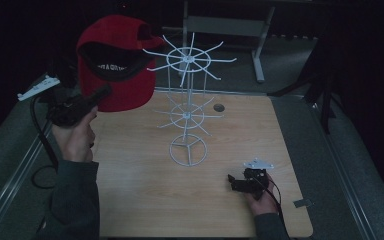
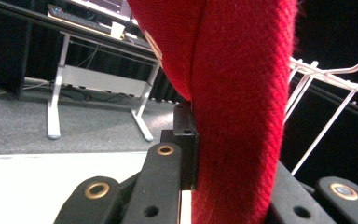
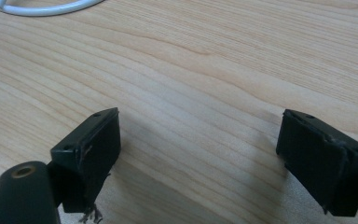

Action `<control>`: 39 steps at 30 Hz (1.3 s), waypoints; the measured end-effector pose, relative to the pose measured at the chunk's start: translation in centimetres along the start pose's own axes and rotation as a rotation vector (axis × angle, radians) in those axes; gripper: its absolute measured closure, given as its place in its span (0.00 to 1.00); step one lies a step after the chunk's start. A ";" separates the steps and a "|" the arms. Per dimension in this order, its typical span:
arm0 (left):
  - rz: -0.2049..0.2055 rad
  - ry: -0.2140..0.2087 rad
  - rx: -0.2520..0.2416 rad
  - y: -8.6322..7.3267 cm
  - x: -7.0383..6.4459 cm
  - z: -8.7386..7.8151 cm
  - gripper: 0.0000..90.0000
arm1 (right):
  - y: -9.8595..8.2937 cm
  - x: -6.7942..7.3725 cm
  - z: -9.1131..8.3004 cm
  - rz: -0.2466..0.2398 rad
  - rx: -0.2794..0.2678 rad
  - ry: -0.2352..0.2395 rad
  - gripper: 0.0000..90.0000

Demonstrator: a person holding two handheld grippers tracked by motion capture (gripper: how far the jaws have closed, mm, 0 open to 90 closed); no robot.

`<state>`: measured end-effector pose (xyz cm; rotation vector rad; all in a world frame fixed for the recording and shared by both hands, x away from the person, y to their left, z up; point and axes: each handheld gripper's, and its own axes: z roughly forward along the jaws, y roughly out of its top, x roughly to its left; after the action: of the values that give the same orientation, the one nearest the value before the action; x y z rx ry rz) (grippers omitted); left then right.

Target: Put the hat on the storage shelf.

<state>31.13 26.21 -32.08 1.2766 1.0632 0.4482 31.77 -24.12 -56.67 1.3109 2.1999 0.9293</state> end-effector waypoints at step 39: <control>-0.017 -0.004 0.003 -3.8 1.2 -0.8 0.94 | 0.0 0.0 0.0 -0.001 -0.002 -0.001 0.15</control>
<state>30.04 26.45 -35.97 1.2693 1.0711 0.4311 31.78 -24.12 -56.67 1.3089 2.1980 0.9297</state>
